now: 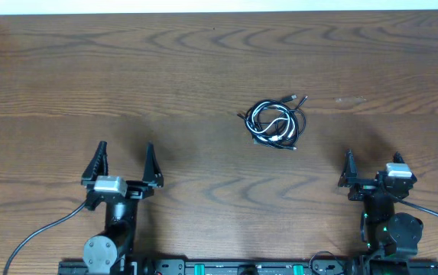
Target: Untangle cables
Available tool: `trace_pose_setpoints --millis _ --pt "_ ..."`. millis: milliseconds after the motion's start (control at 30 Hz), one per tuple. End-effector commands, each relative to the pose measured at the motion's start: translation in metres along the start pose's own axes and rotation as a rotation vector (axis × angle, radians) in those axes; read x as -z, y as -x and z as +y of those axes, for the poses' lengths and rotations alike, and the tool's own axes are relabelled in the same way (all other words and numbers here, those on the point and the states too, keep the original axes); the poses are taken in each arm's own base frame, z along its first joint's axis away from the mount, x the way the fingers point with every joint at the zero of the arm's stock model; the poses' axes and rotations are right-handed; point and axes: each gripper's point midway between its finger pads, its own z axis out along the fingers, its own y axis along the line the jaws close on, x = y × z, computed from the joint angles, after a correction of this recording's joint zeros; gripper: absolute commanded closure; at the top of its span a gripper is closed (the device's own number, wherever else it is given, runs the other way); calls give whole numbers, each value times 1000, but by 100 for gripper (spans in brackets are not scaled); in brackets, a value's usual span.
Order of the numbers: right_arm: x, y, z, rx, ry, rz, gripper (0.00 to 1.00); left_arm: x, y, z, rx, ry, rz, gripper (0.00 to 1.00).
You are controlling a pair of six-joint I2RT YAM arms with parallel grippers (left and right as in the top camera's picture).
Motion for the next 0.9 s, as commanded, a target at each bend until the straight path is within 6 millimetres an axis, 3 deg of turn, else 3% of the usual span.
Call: trace_pose_setpoints --millis 0,233,400,567,767,867 --pt "0 -2 -2 -10 -9 7 1 -3 42 -6 -8 -18 -60 5" --pt "0 -2 -2 -10 -9 7 1 -31 50 -17 5 -66 133 5" --pt "0 -2 -2 -10 -9 7 1 -58 48 -20 125 -54 352 5" --pt "0 -2 -2 -10 -9 7 1 -79 47 -53 211 -218 567 5" --pt "0 -2 -2 -10 -9 7 1 -97 26 -65 388 -200 769 5" --pt "0 -2 -2 -10 -9 7 1 -104 8 -81 442 -217 854 5"
